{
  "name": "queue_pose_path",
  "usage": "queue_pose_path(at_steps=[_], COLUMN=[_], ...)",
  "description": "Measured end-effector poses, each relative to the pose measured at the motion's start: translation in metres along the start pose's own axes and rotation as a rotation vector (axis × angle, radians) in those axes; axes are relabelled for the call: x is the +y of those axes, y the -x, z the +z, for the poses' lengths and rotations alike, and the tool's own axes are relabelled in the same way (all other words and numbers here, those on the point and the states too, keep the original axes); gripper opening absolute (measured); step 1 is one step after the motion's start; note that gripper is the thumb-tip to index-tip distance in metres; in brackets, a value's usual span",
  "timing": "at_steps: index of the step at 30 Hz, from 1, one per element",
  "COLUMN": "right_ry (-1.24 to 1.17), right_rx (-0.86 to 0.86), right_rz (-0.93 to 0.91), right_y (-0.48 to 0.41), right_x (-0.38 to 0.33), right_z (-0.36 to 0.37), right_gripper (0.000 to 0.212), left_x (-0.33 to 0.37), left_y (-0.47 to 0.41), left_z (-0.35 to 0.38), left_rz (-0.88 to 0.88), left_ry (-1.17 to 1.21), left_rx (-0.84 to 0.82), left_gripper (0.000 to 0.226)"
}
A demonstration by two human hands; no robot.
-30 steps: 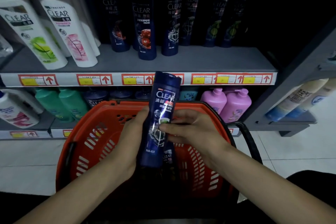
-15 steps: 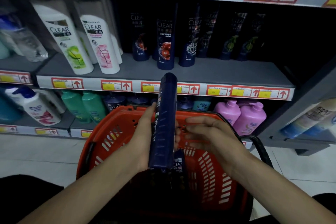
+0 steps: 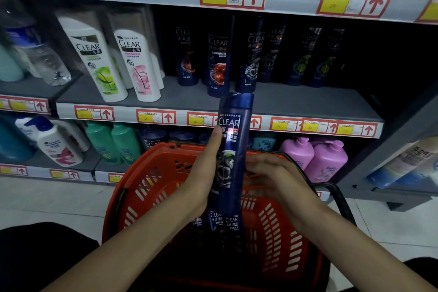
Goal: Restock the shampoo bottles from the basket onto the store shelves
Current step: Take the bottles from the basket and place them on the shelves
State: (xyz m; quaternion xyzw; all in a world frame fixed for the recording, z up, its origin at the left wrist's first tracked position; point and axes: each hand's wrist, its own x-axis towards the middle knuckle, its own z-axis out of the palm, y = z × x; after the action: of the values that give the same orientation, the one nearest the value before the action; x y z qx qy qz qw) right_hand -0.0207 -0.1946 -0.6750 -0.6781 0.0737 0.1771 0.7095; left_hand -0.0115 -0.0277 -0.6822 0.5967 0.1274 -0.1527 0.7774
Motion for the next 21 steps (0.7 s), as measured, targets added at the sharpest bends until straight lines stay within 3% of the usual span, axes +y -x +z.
queue_pose_path(at_steps=[4, 10, 16, 21], right_ry=[0.068, 0.286, 0.289, 0.279], right_rx=[-0.011, 0.116, 0.17, 0.3], right_rz=[-0.06, -0.264, -0.359, -0.442], right_y=[-0.001, -0.016, -0.026, -0.033], right_x=[-0.001, 0.002, 0.002, -0.005], right_z=[0.0, -0.002, -0.013, -0.027], right_gripper=[0.036, 0.065, 0.056, 0.055], left_x=[0.008, 0.016, 0.025, 0.034], left_y=[0.0, -0.004, -0.007, -0.011], left_z=[0.01, 0.027, 0.038, 0.042], left_rz=[0.171, 0.263, 0.332, 0.435], left_ry=[-0.075, -0.119, -0.178, -0.437], left_rx=[0.033, 0.032, 0.036, -0.028], left_gripper=[0.053, 0.044, 0.038, 0.027])
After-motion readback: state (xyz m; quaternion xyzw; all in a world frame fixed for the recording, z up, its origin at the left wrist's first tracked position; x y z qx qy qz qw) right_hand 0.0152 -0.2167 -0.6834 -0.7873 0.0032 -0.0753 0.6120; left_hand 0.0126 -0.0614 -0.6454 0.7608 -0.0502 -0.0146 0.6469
